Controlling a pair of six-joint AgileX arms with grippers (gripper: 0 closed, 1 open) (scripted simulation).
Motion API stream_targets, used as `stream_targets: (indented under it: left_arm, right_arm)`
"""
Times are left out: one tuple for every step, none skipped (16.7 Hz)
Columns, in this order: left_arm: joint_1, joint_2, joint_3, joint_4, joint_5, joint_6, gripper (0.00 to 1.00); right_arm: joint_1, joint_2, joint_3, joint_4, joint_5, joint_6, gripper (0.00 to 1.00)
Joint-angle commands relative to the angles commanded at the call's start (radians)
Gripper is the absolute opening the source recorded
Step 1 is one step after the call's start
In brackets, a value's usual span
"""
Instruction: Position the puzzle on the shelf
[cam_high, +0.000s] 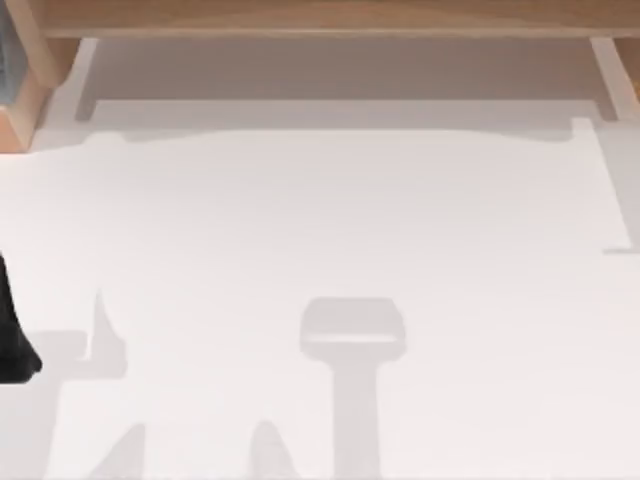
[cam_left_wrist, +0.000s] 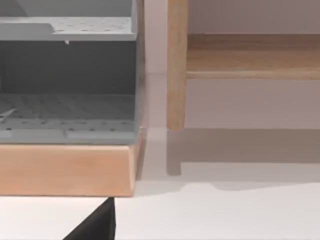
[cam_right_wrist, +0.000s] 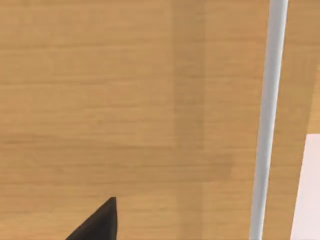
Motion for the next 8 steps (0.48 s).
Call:
stream_targets:
  left_arm:
    - [0.0,0.0,0.0,0.0,0.0,0.0,1.0]
    - [0.0,0.0,0.0,0.0,0.0,0.0,1.0]
    - [0.0,0.0,0.0,0.0,0.0,0.0,1.0]
    - [0.0,0.0,0.0,0.0,0.0,0.0,1.0]
    - [0.0,0.0,0.0,0.0,0.0,0.0,1.0]
    - [0.0,0.0,0.0,0.0,0.0,0.0,1.0]
    - [0.0,0.0,0.0,0.0,0.0,0.0,1.0]
    - [0.0,0.0,0.0,0.0,0.0,0.0,1.0]
  right_arm:
    - [-0.021,-0.002,0.031,-0.04,0.022,0.019,1.0]
    - [-0.044,-0.003,0.07,-0.091,0.047,0.043,1.0]
    - [-0.067,-0.004,0.115,-0.152,0.076,0.071,1.0]
    - [-0.089,-0.005,0.167,-0.221,0.106,0.102,1.0]
    - [-0.109,-0.006,0.224,-0.299,0.138,0.137,1.0]
    - [-0.124,-0.005,0.288,-0.387,0.17,0.177,1.0]
    - [-0.134,-0.004,0.356,-0.481,0.202,0.218,1.0]
    - [-0.141,-0.002,0.428,-0.58,0.234,0.262,1.0]
